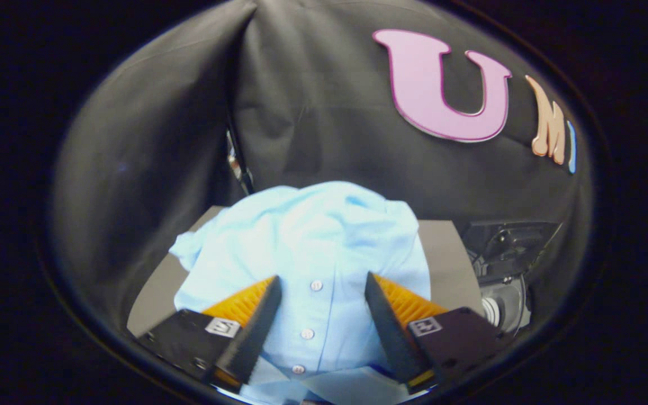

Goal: Put the clothes into the washing machine and then close the washing machine lid.

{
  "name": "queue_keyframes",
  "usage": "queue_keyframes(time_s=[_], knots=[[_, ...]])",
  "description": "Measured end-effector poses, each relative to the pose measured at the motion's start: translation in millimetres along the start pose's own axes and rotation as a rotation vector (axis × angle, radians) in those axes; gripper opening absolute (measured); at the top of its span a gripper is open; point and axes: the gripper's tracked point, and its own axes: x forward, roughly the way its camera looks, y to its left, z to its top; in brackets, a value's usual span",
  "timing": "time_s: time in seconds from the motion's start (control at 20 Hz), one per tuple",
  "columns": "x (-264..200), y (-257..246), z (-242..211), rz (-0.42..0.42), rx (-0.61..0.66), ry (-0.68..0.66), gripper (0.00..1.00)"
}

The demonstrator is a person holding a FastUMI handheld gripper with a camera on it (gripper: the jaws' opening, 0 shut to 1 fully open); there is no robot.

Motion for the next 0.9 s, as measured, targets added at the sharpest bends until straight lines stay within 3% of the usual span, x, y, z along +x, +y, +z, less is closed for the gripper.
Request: queue_keyframes(time_s=[0.1, 0.2, 0.3, 0.4, 0.45, 0.75, 0.9], knots=[[-4.2, 3.3, -0.6, 0.058, -0.047, -0.007, 0.62], [-14.8, 3.9, -6.6, 0.096, 0.008, -0.006, 0.16], [-23.0, 3.1, -10.1, 0.16, 0.001, -0.017, 0.16], [-32.4, 3.1, -6.3, 0.239, 0.003, -0.058, 0.01], [-41.1, -0.2, -2.5, 0.26, 0.004, -0.091, 0.01], [-94.2, -43.0, 18.0, 0.31, 0.043, -0.188, 0.01], [-121.3, -81.3, 29.3, 0.292, 0.065, -0.219, 0.01]])
